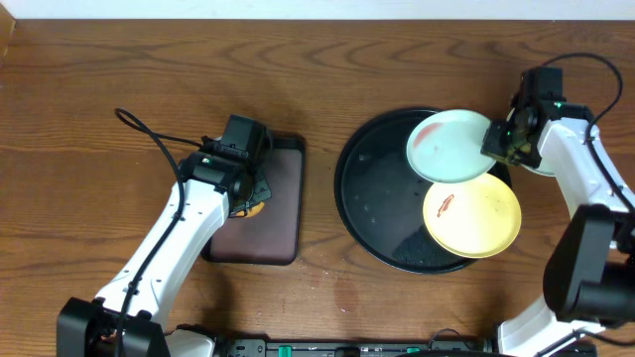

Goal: Clean dirty plates on tray and stack at the side
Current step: 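Carry the green plate right and lower it onto the cleaned green plate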

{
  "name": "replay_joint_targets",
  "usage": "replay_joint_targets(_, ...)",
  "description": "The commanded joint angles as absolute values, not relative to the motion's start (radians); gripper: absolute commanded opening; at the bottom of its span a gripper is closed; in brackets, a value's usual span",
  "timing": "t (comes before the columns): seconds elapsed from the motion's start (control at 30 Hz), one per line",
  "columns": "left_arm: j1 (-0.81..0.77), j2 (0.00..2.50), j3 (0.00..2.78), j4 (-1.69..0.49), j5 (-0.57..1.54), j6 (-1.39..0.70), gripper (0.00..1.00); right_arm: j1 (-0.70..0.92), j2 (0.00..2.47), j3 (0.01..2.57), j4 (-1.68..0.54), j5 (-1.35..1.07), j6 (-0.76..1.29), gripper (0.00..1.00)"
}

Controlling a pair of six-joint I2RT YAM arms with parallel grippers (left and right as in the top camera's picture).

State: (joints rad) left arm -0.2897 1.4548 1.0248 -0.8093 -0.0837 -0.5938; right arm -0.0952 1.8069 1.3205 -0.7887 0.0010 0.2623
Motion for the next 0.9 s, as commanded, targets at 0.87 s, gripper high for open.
replay_joint_targets(0.87,-0.287,1.452,1.024,-0.799,-0.086,-0.58,0.07,0.657,1.556,1.363,-0.469,1.206,-0.601,0.01)
